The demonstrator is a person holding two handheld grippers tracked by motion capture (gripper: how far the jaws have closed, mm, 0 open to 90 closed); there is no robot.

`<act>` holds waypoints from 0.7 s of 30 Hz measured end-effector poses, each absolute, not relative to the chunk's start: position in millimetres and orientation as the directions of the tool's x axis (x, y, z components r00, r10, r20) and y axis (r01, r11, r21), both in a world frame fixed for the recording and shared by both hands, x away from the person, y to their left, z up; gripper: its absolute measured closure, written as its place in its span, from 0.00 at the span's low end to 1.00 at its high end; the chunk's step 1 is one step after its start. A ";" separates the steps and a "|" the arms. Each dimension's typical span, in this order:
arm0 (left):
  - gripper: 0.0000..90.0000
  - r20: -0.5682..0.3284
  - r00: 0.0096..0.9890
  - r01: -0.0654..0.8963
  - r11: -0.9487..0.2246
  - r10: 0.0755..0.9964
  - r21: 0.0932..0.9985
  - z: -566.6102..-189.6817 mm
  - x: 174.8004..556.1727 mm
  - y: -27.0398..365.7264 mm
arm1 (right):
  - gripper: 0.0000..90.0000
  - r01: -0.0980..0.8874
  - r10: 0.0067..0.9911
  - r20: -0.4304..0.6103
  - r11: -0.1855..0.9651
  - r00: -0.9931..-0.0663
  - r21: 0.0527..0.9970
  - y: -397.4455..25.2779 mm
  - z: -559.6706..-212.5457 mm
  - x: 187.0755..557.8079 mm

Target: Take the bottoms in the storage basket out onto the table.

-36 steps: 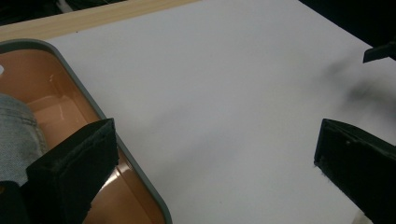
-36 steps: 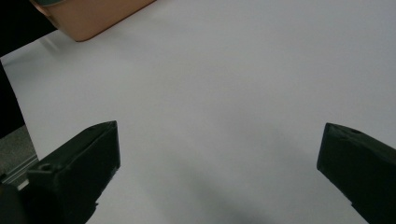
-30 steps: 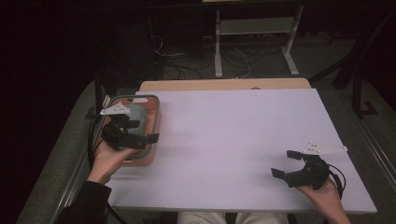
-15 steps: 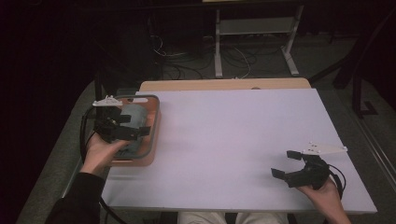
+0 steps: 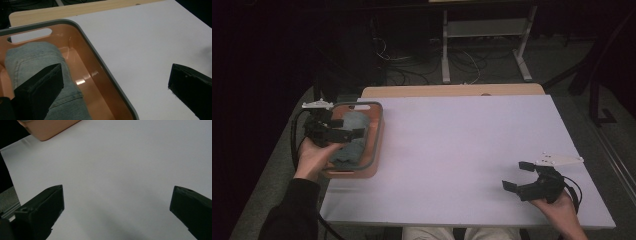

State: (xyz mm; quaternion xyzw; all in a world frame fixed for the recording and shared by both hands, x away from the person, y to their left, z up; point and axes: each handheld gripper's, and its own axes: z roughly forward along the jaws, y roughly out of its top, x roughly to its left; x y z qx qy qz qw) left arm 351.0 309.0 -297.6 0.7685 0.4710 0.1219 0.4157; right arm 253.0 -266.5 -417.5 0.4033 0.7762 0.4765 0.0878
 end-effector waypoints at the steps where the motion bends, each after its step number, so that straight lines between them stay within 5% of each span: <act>1: 0.00 -0.203 0.523 0.623 -0.209 0.828 0.754 -297.8 351.9 310.8 | 0.00 0.542 0.709 0.248 0.221 -0.660 0.811 -266.6 -417.5 253.0; 21: 0.00 -0.202 0.413 0.653 -0.134 0.888 0.746 -309.4 372.0 335.9 | 0.00 0.543 0.708 0.246 0.227 -0.662 0.808 -265.7 -418.3 253.5</act>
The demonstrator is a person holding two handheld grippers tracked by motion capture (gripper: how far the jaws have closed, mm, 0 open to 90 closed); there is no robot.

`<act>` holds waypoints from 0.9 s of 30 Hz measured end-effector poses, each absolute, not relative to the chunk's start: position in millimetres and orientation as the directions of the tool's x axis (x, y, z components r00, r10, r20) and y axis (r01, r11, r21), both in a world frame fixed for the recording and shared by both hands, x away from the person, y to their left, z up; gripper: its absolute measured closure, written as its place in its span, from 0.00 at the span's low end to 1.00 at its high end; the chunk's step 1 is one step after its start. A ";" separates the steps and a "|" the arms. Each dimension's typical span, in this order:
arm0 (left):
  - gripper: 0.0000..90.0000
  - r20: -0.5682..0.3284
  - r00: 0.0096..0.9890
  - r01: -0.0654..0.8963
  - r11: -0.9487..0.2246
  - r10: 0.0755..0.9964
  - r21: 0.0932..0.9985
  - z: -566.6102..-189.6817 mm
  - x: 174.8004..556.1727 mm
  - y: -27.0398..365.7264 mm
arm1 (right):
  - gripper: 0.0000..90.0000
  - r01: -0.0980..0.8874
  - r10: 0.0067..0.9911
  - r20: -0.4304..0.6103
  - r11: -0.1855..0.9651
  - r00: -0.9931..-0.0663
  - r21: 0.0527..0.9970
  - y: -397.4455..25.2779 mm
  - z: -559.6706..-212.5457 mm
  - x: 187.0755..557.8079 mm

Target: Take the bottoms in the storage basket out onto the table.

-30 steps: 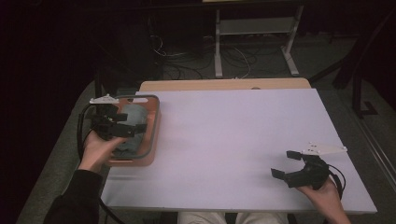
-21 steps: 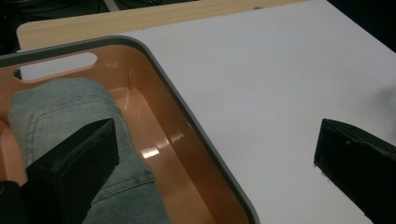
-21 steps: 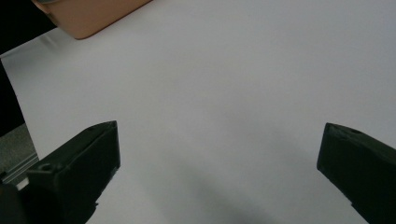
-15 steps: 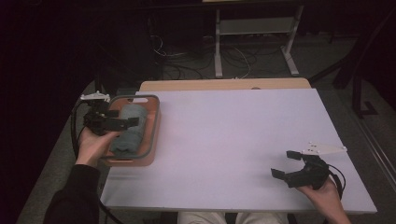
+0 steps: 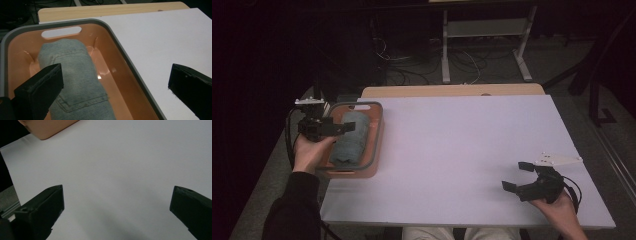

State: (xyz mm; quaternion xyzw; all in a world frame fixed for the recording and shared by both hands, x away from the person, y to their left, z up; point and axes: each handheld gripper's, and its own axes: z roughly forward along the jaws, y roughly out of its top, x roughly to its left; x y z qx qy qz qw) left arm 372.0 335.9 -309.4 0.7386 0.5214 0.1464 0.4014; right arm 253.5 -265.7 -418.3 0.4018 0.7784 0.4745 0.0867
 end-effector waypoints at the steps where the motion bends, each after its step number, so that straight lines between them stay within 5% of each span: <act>1: 0.00 -0.197 0.406 0.654 -0.133 0.892 0.745 -310.4 373.2 336.5 | 0.00 0.543 0.708 0.245 0.228 -0.662 0.808 -265.7 -418.3 253.4; 27: 0.00 -0.212 0.336 0.702 -0.094 0.918 0.706 -333.0 395.8 346.6 | 0.00 0.541 0.702 0.244 0.235 -0.669 0.808 -263.9 -418.7 253.7</act>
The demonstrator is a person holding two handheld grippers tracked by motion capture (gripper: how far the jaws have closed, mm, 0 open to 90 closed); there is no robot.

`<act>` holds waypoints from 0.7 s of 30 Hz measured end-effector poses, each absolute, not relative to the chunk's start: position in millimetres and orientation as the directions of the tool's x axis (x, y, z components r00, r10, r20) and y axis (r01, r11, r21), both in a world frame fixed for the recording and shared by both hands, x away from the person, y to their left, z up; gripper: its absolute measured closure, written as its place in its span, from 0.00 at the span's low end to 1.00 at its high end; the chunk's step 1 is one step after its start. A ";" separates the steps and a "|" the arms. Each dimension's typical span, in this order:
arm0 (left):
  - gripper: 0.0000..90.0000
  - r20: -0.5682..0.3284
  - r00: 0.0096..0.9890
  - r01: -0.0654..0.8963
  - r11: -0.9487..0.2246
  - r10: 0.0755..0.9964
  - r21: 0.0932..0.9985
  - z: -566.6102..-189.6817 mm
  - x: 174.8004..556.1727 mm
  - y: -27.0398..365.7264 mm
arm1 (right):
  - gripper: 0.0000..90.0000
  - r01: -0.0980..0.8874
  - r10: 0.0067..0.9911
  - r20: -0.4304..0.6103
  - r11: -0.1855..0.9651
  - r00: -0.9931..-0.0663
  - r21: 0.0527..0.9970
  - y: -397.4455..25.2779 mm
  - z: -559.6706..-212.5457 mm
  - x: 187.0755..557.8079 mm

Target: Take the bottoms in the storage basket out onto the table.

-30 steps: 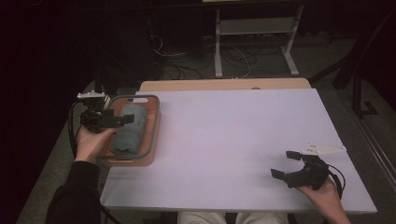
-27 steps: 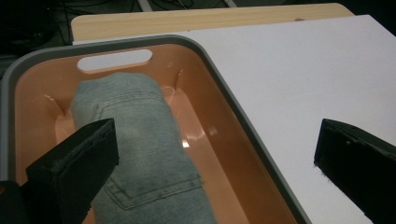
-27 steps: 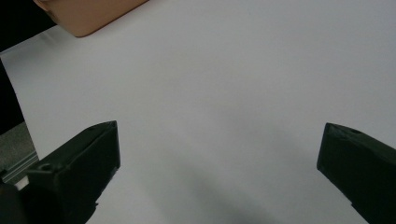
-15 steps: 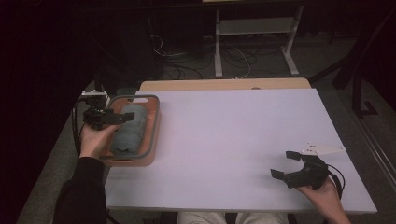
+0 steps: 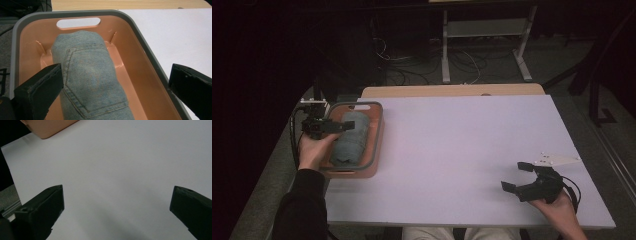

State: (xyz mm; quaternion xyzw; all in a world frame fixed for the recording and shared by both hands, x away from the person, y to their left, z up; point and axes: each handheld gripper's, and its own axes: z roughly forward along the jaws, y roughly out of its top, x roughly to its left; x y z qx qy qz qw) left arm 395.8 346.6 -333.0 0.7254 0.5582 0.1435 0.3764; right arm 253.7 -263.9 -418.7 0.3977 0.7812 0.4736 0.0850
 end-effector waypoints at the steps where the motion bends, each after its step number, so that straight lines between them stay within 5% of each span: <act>1: 0.00 -0.216 0.333 0.703 -0.089 0.918 0.706 -334.0 396.8 346.9 | 0.00 0.541 0.702 0.244 0.235 -0.669 0.808 -263.9 -418.7 253.7; 21: 0.00 -0.211 0.301 0.765 -0.103 0.930 0.636 -354.2 416.1 347.9 | 0.00 0.540 0.696 0.241 0.245 -0.676 0.805 -261.4 -419.3 254.0</act>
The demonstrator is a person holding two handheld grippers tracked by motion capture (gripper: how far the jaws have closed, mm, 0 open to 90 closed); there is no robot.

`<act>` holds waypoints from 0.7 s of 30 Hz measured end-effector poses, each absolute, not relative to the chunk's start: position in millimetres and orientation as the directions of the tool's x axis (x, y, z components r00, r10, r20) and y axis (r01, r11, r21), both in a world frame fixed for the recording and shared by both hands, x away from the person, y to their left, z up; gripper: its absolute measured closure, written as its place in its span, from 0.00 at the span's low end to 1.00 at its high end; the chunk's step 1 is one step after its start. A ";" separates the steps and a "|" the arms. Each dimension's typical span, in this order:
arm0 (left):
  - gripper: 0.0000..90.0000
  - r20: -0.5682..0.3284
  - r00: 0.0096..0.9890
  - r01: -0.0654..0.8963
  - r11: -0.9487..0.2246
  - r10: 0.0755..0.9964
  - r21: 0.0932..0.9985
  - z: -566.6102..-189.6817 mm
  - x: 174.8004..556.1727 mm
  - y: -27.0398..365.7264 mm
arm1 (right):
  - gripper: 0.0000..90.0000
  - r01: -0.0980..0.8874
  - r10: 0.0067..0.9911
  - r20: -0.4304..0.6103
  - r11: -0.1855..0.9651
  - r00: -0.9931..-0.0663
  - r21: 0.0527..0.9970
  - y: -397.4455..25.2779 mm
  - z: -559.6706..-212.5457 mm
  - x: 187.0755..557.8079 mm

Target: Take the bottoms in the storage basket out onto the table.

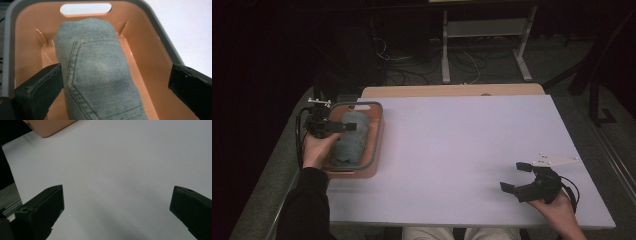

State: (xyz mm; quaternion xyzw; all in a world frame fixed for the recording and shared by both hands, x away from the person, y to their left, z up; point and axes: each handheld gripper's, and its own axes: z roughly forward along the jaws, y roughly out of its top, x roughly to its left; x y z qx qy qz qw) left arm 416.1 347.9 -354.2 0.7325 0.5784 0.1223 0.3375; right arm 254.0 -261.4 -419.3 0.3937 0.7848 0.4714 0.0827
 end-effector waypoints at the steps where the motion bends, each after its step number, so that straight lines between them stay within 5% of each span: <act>1: 0.00 -0.214 0.298 0.769 -0.101 0.930 0.631 -355.9 417.2 347.0 | 0.00 0.540 0.696 0.242 0.244 -0.676 0.806 -261.3 -419.3 253.9; 21: 0.00 -0.158 0.255 0.814 -0.124 0.954 0.567 -381.9 423.8 339.0 | 0.00 0.541 0.692 0.239 0.256 -0.681 0.801 -259.2 -420.0 253.9</act>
